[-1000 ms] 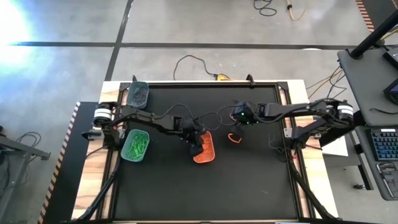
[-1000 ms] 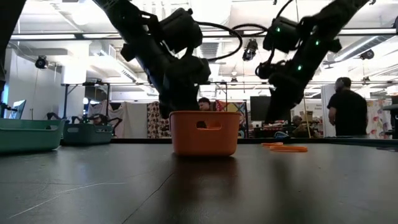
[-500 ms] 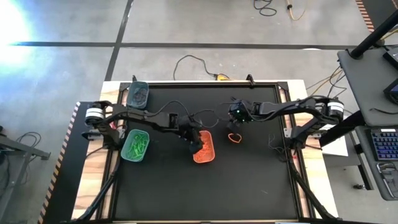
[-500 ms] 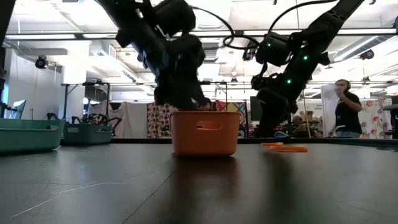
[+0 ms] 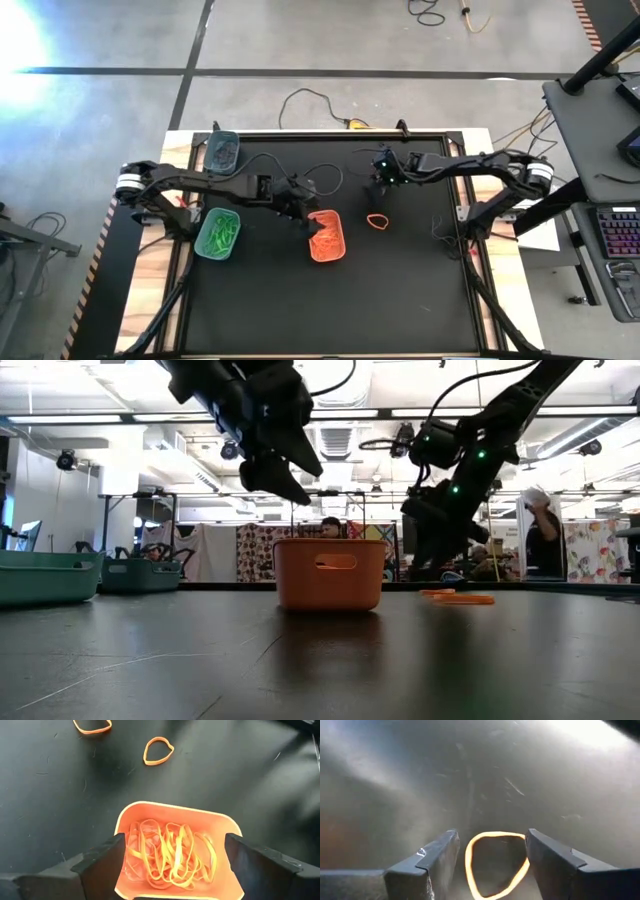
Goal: Sort rubber bands into baskets
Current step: Move the orange rubber band
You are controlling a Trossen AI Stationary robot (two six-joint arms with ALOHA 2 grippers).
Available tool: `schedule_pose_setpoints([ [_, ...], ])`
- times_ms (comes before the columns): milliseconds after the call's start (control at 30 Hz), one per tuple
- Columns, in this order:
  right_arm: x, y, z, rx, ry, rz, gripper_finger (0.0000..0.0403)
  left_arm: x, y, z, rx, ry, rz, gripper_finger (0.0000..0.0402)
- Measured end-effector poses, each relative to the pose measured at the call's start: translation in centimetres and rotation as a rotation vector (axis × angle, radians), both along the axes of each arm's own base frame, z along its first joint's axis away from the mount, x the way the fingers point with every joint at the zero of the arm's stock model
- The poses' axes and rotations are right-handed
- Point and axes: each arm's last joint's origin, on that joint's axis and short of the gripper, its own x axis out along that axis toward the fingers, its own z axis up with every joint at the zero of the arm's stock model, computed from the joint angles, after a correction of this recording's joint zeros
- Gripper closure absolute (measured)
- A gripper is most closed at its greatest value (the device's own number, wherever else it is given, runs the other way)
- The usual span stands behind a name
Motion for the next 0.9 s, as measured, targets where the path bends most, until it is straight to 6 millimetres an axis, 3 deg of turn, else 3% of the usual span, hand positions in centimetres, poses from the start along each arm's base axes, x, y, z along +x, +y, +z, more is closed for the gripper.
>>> schedule_pose_setpoints([
  [267,2.1,-1.1,-1.5,0.136,0.004,0.013,0.0214,-1.5,-0.1,0.6,0.042,0.076,-0.051,0.0077],
  [533,4.2,-2.1,-3.2,0.24,0.189,-0.055,0.0259,-4.5,-0.2,1.1,0.077,0.113,-0.06,0.0077],
  [767,4.7,-2.3,-1.7,0.235,0.257,-0.129,0.0325,-7.5,-0.3,-0.2,0.007,0.027,0.025,0.0077],
  [900,4.9,-2.4,-0.1,0.259,0.284,-0.17,0.0342,-8.7,-0.4,-1.0,-0.023,-0.022,0.058,0.0078],
])
